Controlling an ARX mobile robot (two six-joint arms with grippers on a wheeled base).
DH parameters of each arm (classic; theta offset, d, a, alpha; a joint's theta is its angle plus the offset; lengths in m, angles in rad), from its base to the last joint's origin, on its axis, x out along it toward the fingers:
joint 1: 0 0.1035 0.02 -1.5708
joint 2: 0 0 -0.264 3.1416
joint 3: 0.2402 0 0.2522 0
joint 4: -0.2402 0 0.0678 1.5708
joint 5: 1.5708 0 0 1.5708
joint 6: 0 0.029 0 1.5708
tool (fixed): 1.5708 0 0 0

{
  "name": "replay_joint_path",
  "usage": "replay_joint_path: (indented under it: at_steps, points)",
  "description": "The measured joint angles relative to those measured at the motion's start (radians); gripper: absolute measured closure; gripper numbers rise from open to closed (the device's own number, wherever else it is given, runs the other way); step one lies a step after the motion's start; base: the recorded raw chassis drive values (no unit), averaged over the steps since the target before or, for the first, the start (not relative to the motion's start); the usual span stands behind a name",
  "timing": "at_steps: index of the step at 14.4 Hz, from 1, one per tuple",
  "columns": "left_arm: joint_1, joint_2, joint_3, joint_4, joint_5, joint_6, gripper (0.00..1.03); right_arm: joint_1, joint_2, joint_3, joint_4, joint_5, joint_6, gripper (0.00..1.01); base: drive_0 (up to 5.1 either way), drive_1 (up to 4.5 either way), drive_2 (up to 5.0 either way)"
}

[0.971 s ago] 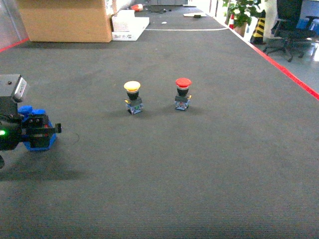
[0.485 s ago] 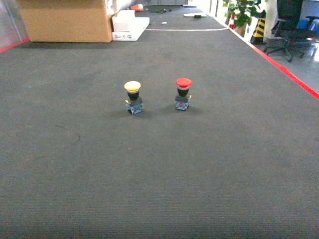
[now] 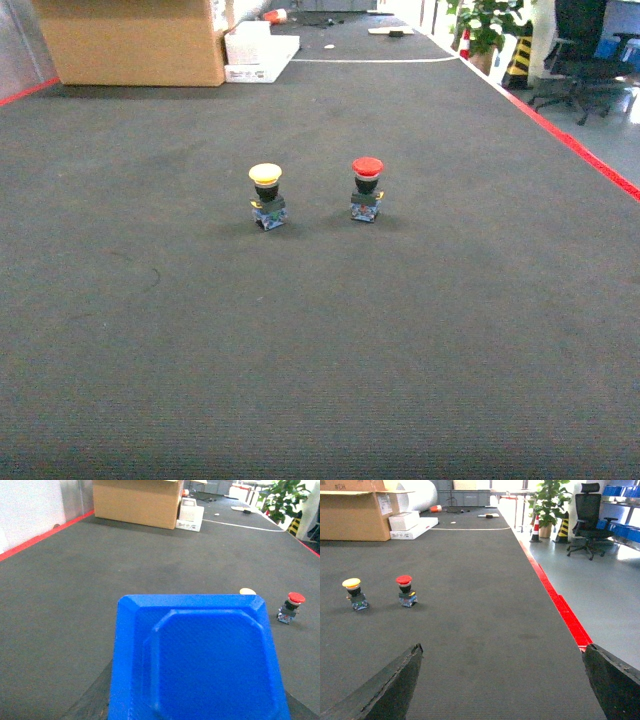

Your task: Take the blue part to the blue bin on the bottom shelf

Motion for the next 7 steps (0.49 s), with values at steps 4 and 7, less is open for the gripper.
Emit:
replay_joint_path:
  at_steps: [4,7]
  points:
    - [0.000,0.000,0.000,0.000,-0.001,0.000,0.60,0.000,0.000,0.000,0.000,0.000,0.000,0.03,0.0,0.00,0.0]
    - [0.000,0.000,0.000,0.001,-0.001,0.000,0.60,0.000,0.000,0.000,0.000,0.000,0.000,0.03,0.0,-1.36,1.4]
